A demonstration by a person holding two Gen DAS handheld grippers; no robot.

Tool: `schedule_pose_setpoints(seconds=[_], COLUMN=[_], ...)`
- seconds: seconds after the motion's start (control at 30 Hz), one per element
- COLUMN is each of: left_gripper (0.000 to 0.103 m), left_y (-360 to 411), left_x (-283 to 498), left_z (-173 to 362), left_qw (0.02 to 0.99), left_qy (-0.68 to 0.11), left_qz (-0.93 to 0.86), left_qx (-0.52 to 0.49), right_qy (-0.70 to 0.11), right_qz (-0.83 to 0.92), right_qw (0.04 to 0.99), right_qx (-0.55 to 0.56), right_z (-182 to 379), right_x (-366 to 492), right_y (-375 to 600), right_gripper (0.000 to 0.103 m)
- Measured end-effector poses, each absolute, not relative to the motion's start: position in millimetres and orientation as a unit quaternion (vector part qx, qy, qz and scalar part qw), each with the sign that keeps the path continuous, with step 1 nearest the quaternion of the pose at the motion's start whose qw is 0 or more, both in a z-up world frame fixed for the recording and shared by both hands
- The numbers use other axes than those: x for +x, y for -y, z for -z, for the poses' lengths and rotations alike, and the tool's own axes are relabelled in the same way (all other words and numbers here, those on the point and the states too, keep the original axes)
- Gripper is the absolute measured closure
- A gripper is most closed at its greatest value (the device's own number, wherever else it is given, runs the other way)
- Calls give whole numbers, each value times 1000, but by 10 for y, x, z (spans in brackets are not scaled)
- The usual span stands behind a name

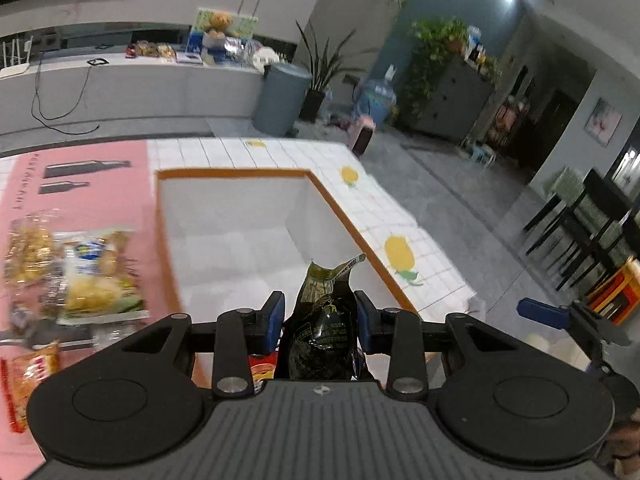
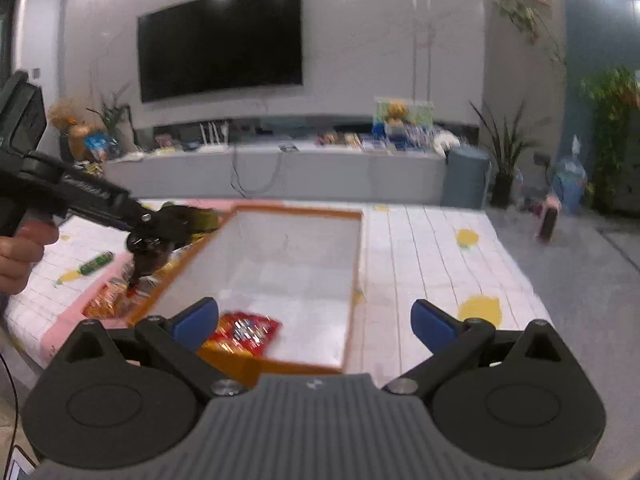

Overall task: Organize snacks
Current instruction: 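Lower the dark seaweed bag into the orange box and open the left tool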

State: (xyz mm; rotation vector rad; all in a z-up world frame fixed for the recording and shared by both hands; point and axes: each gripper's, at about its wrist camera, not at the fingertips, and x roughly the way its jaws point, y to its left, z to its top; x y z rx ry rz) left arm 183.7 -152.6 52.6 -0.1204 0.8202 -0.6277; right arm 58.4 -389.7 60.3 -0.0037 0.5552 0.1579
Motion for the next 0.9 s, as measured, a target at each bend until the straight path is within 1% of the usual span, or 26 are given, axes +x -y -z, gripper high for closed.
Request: schedule_pose_setpoints(seconds=[0.1, 0.27, 0.4, 0.5, 0.6, 0.63, 0.67, 0.73, 0.8, 0.83, 0.9], left_gripper=[62, 62, 62, 62, 54, 50, 47, 37, 32, 26, 19], left_y=[1793, 1979, 2074, 2116, 2143, 2139, 2141, 2151, 2121, 2092, 2041], left_x=[1946, 2164, 2212, 2146, 2128, 2119, 2108, 2073, 2035, 2013, 1982], left_z=[-304, 39, 169, 163, 129, 128, 124, 120, 88, 55, -21], left_qw=[865, 847, 839, 836, 835, 835, 836, 843, 846, 848, 854], left_qy=[-408, -451, -468, -473, -476, -477, -477, -473, -467, -462, -452], left_qz=[289, 277, 273, 274, 273, 270, 267, 254, 253, 255, 253], left_qx=[-39, -52, -55, -51, -44, -43, -42, -39, -42, -45, -49], right_qy=[-279, -287, -283, -277, -275, -275, -276, -276, -274, -276, -281], right_qz=[-74, -64, -62, -57, -54, -54, -54, -52, -50, -48, -42], right_qw=[957, 956, 957, 959, 959, 959, 959, 959, 959, 959, 957], right_qx=[-13, 13, 33, 38, 43, 43, 43, 44, 50, 53, 56], right_z=[-507, -400, -391, -407, -419, -417, -420, -405, -395, -377, -352], right_x=[614, 633, 590, 572, 575, 571, 568, 562, 542, 544, 554], right_y=[3978, 4114, 4196, 4200, 4186, 4185, 4179, 4180, 4188, 4189, 4176], right_gripper=[3, 3, 3, 3, 3, 3, 3, 3, 3, 3, 3])
